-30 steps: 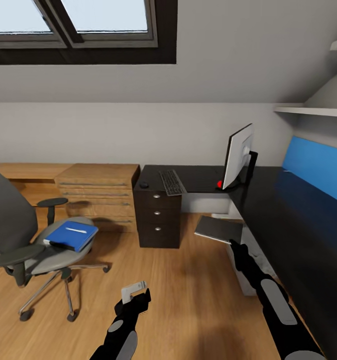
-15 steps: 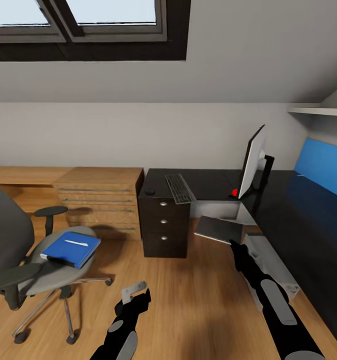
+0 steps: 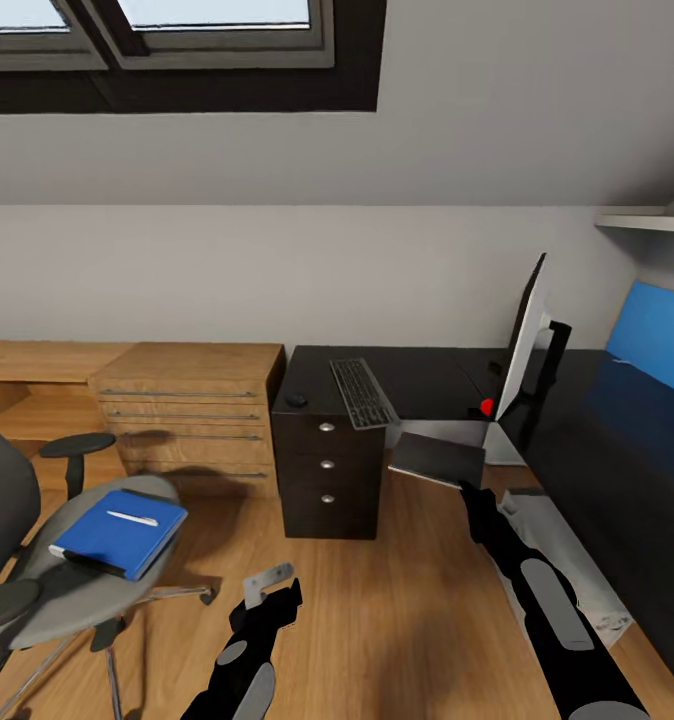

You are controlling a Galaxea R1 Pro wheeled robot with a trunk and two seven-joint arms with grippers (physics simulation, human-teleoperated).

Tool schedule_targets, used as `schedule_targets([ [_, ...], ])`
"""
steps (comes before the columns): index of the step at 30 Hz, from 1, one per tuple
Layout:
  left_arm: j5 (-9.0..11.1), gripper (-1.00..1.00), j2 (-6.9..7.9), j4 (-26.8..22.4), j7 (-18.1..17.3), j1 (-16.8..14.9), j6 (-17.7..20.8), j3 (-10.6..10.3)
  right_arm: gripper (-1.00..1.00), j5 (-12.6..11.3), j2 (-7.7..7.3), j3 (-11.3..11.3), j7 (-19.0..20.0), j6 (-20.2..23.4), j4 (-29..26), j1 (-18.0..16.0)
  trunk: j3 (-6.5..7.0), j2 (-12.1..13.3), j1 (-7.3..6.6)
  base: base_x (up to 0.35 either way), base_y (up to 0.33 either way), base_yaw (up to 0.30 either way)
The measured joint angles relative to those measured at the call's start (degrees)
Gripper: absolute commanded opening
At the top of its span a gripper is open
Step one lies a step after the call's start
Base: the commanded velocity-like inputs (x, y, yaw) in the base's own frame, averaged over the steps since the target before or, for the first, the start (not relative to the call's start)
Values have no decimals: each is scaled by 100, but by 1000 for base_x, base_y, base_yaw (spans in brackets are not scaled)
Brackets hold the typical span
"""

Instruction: In the bedroom, organize the workspace by keeping the computer under the desk, ensuring the monitor is on the desk, placing the keyboard on the desk next to the monitor, placing the mouse on the desk next to the keyboard, moving the folder from the swivel chair onto the desk next to the mouse, stacking the notebook on top of the folder with the pen on top of the notebook, and positioning the swivel chair next to the desk.

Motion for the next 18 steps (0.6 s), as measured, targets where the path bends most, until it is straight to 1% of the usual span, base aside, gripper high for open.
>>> schedule_targets([
  [9, -3, 100, 0, 0, 5, 0, -8, -3, -100, -4, -4, -4, 0, 9, 6, 1, 0, 0, 0, 327, -21, 0],
  [18, -3, 100, 0, 1, 10, 0, -13, -1, -100, -4, -5, -5, -1, 11, 7, -2, 0, 0, 0, 327, -100, 0],
])
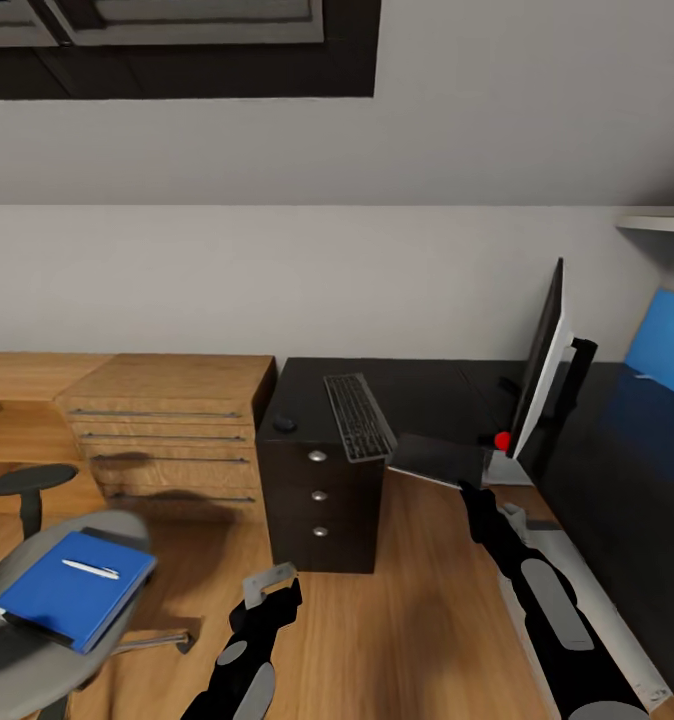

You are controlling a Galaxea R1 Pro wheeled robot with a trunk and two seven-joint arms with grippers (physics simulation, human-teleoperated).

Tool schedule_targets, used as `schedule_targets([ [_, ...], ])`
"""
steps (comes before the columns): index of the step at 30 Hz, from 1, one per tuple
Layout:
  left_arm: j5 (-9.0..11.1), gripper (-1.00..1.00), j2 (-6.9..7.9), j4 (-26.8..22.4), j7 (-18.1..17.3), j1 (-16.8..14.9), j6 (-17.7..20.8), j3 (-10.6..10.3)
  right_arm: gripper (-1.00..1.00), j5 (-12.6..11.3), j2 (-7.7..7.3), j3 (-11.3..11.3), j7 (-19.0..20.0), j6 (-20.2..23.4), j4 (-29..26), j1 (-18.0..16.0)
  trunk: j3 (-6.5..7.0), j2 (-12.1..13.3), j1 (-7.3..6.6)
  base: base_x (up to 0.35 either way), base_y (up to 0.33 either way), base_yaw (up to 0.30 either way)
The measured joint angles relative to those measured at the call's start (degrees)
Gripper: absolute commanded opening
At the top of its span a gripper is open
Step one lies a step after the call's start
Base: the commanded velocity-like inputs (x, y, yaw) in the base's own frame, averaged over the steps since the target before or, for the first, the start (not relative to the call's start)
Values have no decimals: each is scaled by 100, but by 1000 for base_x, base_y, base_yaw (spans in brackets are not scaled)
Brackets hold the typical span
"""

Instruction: In the bedroom, organize the workspace by keeping the computer under the desk, ensuring the monitor is on the desk, placing the keyboard on the desk next to the monitor, placing the mouse on the desk next to the keyboard, moving the folder from the swivel chair onto the desk next to the mouse, stacking the notebook on top of the folder with the pen on top of the notebook, and positioning the swivel chair next to the desk.

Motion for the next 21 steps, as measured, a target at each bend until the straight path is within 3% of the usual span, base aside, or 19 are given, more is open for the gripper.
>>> schedule_targets([
  [8, 4, 100, 0, -4, -15, 0, 0, 8, -100, 6, 1, 4, 4, 4, 5, 3, 0, 0, 0, 327, -34, 0],
  [15, 5, 100, 11, -26, -16, 0, -7, 17, -100, -1, -28, 22, -4, 54, 10, 2, 0, 0, 0, 317, 110, 0],
  [21, 9, 100, 17, -26, -6, 0, -8, 32, -100, -11, -2, 32, -7, 10, 83, 0, 0, 0, 3, 81, 38, 0],
])
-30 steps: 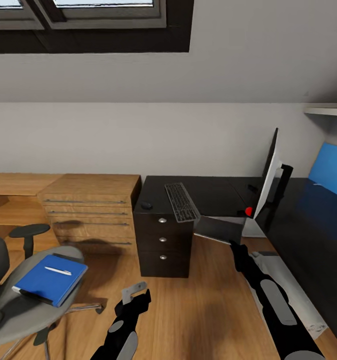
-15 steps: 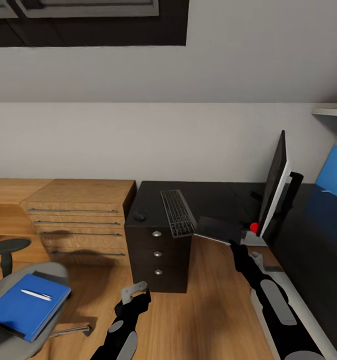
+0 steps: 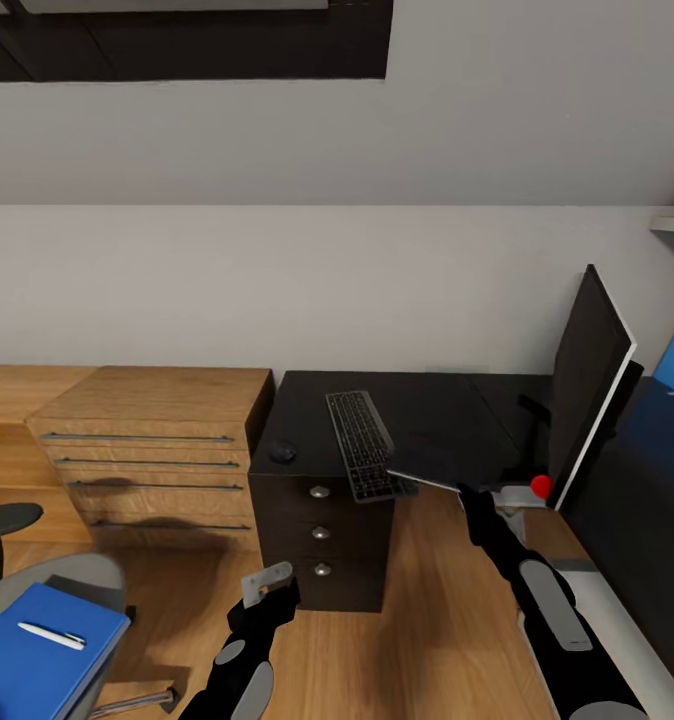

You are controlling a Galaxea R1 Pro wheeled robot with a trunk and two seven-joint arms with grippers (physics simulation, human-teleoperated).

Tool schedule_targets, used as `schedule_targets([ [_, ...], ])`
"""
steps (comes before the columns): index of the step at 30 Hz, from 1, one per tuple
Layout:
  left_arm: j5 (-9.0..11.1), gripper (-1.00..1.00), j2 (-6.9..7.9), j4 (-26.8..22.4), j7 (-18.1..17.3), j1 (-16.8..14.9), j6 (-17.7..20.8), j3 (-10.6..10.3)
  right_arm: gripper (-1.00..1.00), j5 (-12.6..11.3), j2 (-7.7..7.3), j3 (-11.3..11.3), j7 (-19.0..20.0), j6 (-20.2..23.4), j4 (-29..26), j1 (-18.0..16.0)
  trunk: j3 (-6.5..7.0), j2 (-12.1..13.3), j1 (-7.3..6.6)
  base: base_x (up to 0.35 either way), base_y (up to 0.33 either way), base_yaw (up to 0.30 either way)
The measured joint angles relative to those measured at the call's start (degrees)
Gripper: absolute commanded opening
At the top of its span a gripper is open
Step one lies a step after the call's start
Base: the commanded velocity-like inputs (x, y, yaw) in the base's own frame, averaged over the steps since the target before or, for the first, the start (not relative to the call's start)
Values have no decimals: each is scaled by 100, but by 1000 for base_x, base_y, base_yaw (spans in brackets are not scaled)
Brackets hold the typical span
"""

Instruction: In the bedroom, organize the workspace by keeping the computer under the desk, ensuring the monitor is on the desk, placing the keyboard on the desk next to the monitor, placing the mouse on the desk next to the keyboard, moving the folder from the swivel chair onto the desk next to the mouse, stacking the notebook on top of the folder with the pen on top of the notebook, and positioning the swivel chair next to the desk.

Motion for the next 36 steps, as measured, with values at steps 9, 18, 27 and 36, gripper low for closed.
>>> schedule_targets([
  [9, 0, 100, -5, -1, 1, 0, 0, 3, -100, 14, 11, 12, 31, -364, 332, -1, 0, 0, 0, 5, 3, 0],
  [18, 0, 100, -2, -1, -2, 0, 0, -3, -100, -26, 78, -4, 260, -522, 366, -2, 0, 0, 0, 0, 0, 0],
  [27, 2, 100, -22, -1, -2, -2, 0, -6, -100, 18, 579, 92, 267, -2825, 750, -10, 0, 0, 0, 0, 0, 0],
  [36, 0, 100, -27, -3, 2, 0, -7, -39, -100, 20, 713, 180, 253, -3192, 839, -13, 0, 0, 0, 0, 0, 0],
])
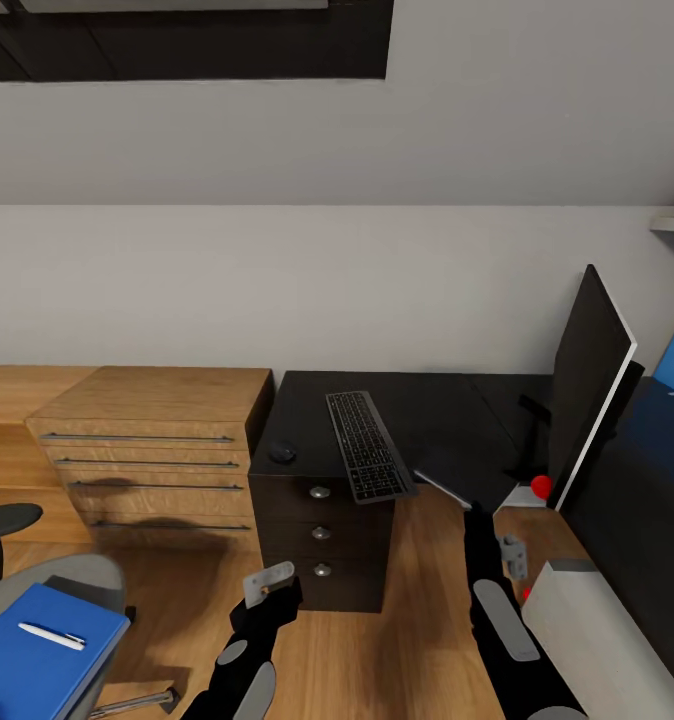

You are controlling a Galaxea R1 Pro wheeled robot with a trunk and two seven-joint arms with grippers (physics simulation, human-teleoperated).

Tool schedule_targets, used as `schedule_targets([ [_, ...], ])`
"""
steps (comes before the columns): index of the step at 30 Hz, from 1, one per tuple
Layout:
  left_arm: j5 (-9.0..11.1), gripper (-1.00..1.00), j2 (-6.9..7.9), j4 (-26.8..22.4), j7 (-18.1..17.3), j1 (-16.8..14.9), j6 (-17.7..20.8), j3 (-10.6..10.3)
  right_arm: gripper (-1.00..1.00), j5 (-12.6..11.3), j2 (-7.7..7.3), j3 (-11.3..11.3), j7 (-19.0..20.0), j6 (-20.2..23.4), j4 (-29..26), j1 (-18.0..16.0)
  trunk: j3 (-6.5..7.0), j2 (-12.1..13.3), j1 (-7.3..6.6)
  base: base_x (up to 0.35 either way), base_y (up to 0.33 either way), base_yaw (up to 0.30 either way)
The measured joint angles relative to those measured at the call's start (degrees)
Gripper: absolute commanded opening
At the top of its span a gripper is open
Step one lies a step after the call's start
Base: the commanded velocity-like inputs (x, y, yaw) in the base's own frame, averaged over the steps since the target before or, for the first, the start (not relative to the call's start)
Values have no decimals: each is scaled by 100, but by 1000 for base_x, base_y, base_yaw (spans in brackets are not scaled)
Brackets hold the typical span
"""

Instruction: In the bedroom, organize the workspace by keeping the computer under the desk, ensuring the monitor is on the desk, placing the keyboard on the desk next to the monitor, placing the mouse on the desk next to the keyboard, moving the folder from the swivel chair onto the desk next to the mouse, stacking the notebook on top of the folder with the pen on top of the notebook, and positioning the swivel chair next to the desk.

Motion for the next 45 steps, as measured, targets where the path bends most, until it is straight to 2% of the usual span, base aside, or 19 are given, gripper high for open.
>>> schedule_targets([
  [7, 0, 100, 1, -22, -3, 0, -2, -15, -100, 0, 11, -3, -3, -309, 30, 0, 0, 0, -2, 93, 0, 0],
  [16, 1, 100, -4, -25, 7, 0, -39, -43, -100, -14, 3, -9, -6, -388, 45, 0, 0, 0, -1, 151, 0, 0],
  [22, 7, 100, 3, -25, 5, 0, -489, -229, -100, -19, 3, -10, -11, -385, 112, -2, 0, 0, -2, 147, 0, 0],
  [27, -6, 100, 14, -21, 24, 1, -664, -329, -100, -54, -17, -24, -510, -367, 130, -9, 0, 0, -1, 91, 0, 0],
  [28, -5, 100, 15, -20, 26, 1, -673, -334, -100, 12, -19, -23, -563, -364, 122, -11, 1, -1, -1, 23, 0, 0],
  [30, -6, 100, 16, -19, 29, 1, -678, -335, -100, 65, -19, -22, -599, -359, 105, -12, 1, -1, -1, 17, 0, 0],
  [45, -8, 100, 18, -26, 31, 1, -691, -341, -100, 38, -22, -31, -678, -328, 50, -12, 1, -1, -1, 99, 0, 0],
])
